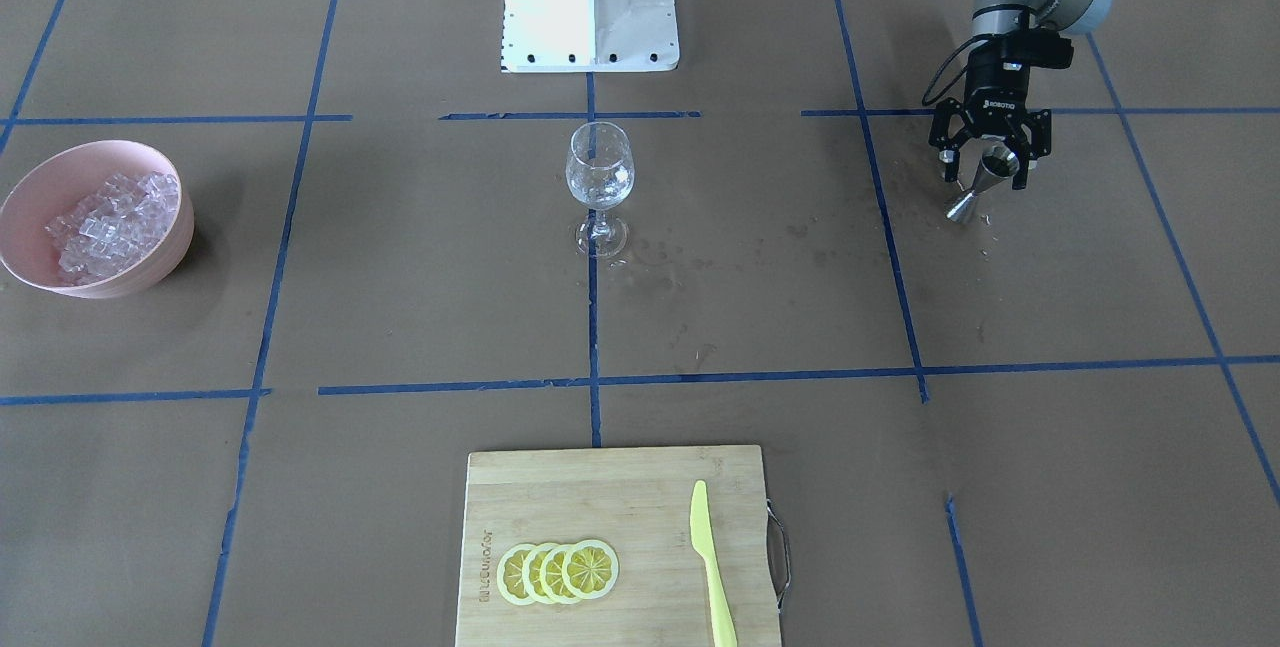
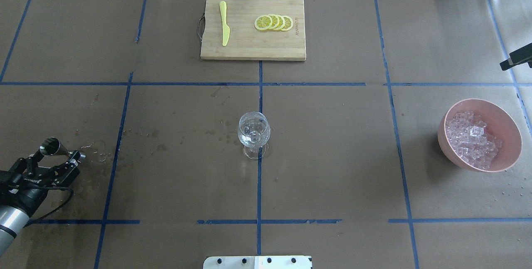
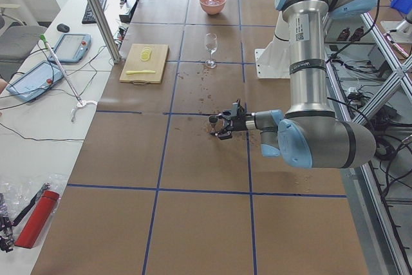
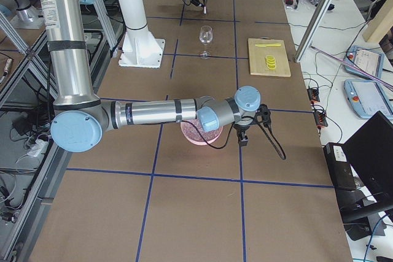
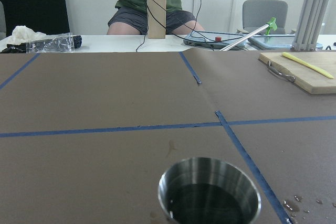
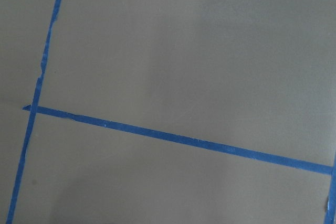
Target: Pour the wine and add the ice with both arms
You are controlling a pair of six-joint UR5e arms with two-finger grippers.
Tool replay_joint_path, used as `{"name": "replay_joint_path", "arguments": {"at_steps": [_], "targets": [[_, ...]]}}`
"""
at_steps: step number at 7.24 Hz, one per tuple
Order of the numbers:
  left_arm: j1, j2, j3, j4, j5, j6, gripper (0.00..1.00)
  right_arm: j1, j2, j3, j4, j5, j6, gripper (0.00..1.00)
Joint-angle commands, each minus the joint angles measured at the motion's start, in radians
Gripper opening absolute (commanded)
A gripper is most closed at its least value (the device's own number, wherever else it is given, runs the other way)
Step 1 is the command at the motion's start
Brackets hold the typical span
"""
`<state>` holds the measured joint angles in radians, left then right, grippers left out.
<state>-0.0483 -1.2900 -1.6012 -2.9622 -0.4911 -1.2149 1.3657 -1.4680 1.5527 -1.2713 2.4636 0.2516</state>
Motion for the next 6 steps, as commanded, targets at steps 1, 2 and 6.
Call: {"name": "replay_joint_path", "arguments": {"at_steps": [1,2,6], "targets": [[-0.001,-0.034,0.044,-0.006,-0.001,0.003,0.88,0.0,-0.008,0.003,0.001,0.0,0.0,1.0],[-0.004,-0.028,0.046,-0.011,-0.003,0.005,0.75,0.0,-0.008,0.003,0.001,0.0,0.002,1.0],[-0.004,-0.02,0.044,-0.015,-0.003,0.005,0.39,0.0,-0.008,-0.002,0.001,0.0,0.0,1.0]]}}
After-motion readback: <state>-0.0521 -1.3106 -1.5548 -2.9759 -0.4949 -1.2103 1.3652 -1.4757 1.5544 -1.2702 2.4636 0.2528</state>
